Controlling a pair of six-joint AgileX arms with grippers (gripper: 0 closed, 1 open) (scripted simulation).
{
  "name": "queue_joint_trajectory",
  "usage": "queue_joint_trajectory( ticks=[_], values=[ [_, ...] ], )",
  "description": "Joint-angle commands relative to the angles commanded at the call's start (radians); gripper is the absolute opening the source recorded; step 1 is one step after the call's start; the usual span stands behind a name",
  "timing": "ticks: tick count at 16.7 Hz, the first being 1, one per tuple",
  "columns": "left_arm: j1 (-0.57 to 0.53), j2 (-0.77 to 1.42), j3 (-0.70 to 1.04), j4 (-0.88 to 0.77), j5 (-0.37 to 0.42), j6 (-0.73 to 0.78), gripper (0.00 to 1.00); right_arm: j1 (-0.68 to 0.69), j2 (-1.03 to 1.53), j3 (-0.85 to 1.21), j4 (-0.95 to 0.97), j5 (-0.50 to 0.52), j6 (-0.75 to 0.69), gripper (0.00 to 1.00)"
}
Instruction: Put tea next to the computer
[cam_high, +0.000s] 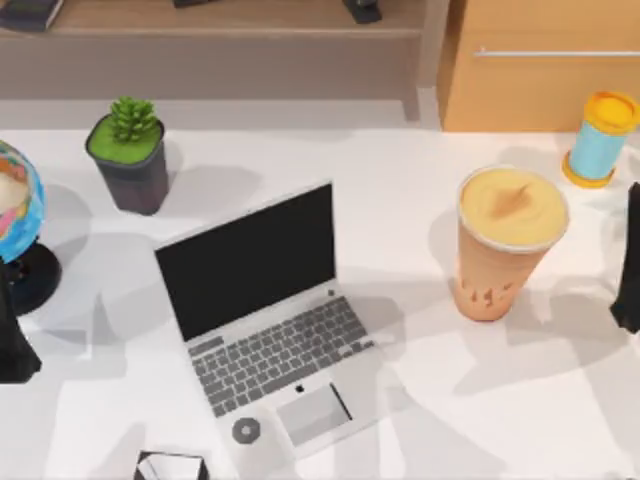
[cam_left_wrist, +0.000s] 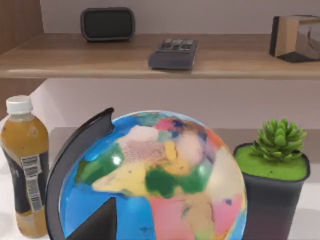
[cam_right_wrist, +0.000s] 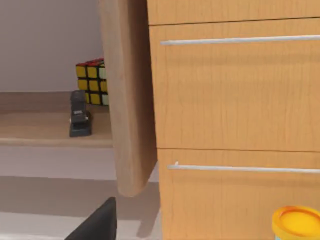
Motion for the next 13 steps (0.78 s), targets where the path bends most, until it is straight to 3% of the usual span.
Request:
queue_joint_trajectory(
  ticks=[7,13],
  values=[
    [0.000,0.000,0.000,0.000,0.000,0.000,1.00,0.383,0.681,0.043,0.464,0.368,0.023,1.00],
    [0.000,0.000,0.000,0.000,0.000,0.000,1.00,0.538,1.152,0.059,0.788,0.655,0.098,1.00]
  ],
)
